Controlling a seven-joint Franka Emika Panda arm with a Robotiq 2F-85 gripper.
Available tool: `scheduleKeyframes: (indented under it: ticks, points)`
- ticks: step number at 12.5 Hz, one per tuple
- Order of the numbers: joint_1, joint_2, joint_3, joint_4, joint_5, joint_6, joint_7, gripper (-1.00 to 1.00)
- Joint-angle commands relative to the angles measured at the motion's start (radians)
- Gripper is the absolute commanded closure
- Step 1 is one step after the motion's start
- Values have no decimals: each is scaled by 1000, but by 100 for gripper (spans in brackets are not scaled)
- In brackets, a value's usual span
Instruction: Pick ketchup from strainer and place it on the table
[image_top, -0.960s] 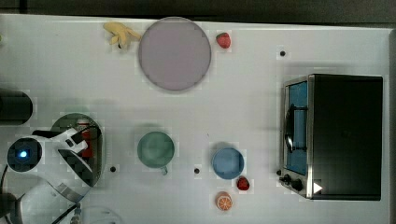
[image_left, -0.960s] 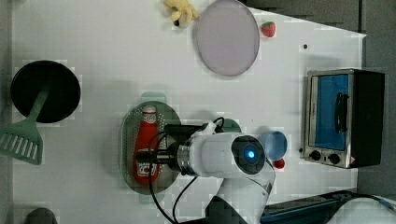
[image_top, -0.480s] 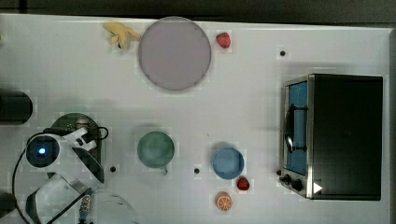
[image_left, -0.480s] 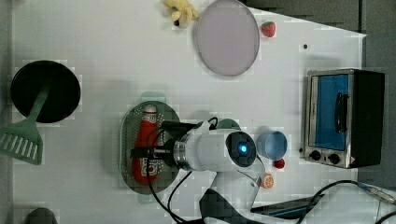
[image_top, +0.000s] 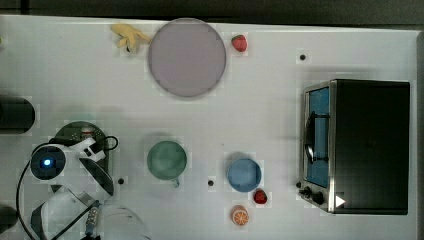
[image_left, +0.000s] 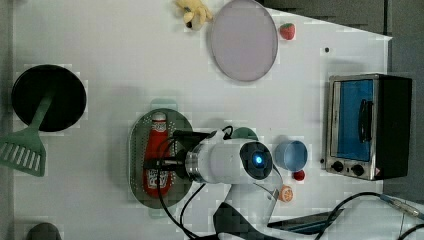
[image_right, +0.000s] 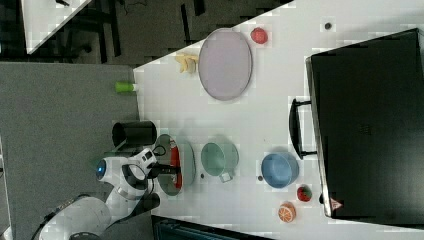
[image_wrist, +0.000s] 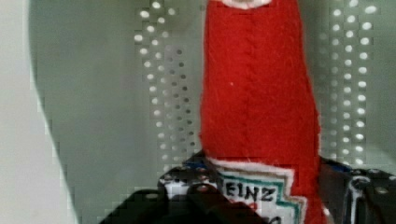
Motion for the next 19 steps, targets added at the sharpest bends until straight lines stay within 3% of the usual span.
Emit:
scheduleKeyframes:
  ticks: [1, 6, 10, 14, 19]
  points:
    - [14, -105, 30, 20, 8, -42, 37, -21]
    - [-35, -333, 73, 102, 150, -311, 25, -21]
    - [-97, -400, 40, 245, 198, -483, -45, -21]
    - [-150, -377, -67, 380, 198, -653, -228, -21]
    - [-201, -360, -298, 433, 197, -663, -420, -21]
